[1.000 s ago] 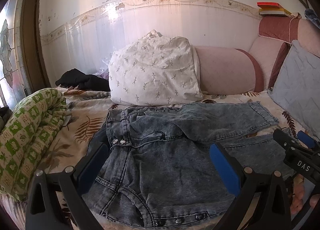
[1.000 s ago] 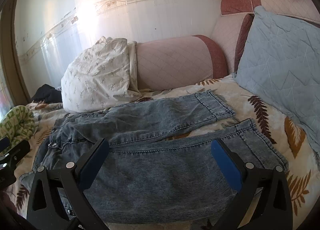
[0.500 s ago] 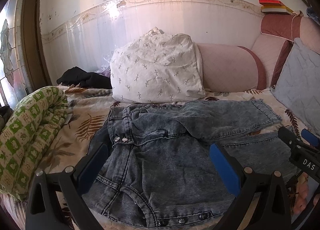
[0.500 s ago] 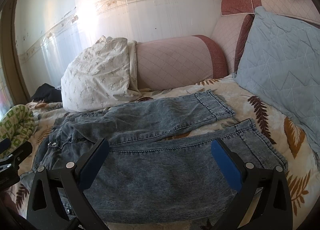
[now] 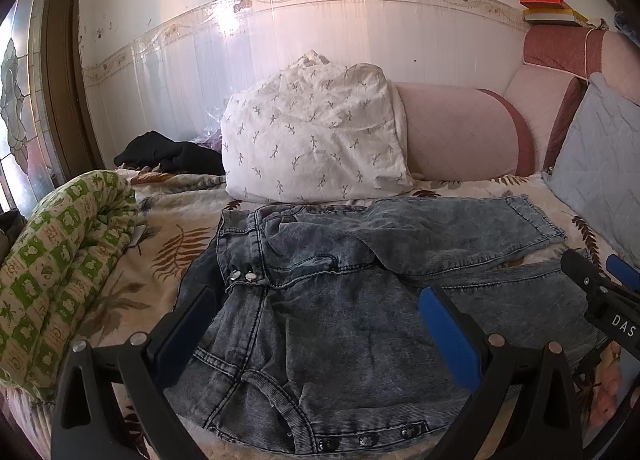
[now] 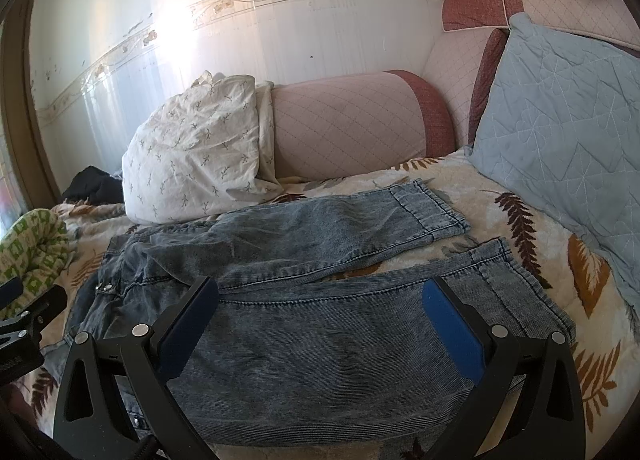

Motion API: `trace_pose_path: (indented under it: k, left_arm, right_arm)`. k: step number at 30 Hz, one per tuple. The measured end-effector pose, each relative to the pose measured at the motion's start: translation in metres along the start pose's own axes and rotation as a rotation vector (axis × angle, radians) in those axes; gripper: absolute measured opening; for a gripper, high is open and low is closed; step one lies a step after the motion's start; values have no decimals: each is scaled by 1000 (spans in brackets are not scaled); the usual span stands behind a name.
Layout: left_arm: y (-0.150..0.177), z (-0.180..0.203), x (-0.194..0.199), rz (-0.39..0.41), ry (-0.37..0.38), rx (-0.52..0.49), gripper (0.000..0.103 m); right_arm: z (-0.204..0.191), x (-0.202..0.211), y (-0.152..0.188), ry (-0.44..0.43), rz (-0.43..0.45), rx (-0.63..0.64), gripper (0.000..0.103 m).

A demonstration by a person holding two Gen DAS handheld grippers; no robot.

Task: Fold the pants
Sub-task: 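Grasp the jeans waistband with the left gripper while the right gripper grasps a leg hem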

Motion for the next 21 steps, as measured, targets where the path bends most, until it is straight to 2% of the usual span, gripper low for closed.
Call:
trace_pose_path:
  k: [5, 10, 17, 21]
  left_arm:
    - [0, -3, -4, -16, -4, 1, 103]
    - [-8, -20, -21, -66, -14, 39, 103]
    - [-39, -76, -57, -144, -69, 67, 103]
    - [-68, -106, -96, -191, -129, 33, 103]
  right_arm:
    - [0, 1, 0, 3, 0, 5, 103]
    - [12, 5, -3, 5, 1, -14, 103]
    - [50, -3, -18, -1, -52, -14, 103]
    - [77, -33, -42, -4, -107, 29, 103]
Point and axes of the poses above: each gripper's, at about its wrist camera, not at the fingertips, and x roughly against the way its jaws point, z to its right, y to its underside, the point moved 1 cm from there along -x, roughly the way its jaws point, and after that the axes turned 14 degrees about x, right-handed, at the moved point
